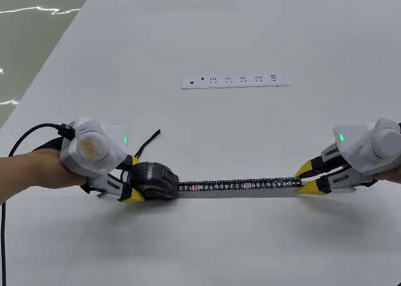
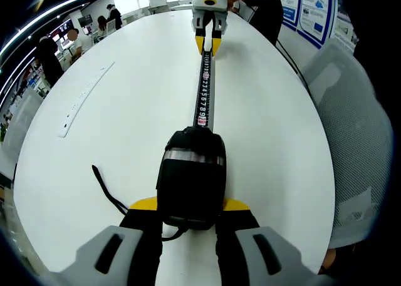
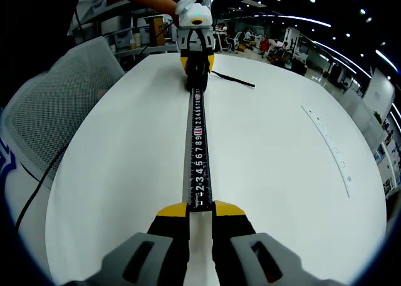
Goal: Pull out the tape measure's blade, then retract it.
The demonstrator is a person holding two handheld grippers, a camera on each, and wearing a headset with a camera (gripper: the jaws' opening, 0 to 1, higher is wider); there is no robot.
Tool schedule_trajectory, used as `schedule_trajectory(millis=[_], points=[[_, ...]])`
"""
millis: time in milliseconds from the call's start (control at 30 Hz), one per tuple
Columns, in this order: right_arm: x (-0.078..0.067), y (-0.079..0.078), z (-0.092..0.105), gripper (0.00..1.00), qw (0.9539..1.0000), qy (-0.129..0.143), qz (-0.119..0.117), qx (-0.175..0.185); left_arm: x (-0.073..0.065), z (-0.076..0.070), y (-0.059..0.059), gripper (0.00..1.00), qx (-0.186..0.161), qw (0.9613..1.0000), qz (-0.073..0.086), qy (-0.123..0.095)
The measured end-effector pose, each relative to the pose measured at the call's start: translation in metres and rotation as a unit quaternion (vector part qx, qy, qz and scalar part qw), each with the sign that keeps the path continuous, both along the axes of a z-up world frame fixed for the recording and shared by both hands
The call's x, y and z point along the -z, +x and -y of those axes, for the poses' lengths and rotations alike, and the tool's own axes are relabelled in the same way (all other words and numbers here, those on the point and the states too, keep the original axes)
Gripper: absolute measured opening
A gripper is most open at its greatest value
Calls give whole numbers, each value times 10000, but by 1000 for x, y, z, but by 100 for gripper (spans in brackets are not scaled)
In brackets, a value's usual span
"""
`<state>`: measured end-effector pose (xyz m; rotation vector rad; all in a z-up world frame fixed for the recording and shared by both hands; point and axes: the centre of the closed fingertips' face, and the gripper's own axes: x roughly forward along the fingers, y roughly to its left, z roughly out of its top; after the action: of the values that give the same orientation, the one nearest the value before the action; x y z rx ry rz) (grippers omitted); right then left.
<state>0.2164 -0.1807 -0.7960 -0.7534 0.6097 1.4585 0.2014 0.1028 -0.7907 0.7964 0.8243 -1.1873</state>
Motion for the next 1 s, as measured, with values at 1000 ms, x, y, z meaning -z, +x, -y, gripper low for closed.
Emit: schedule_trajectory(millis=[1000], points=[[9, 3, 1, 13, 9996, -259, 46, -79, -1, 6, 1, 29, -9, 9999, -74, 98]])
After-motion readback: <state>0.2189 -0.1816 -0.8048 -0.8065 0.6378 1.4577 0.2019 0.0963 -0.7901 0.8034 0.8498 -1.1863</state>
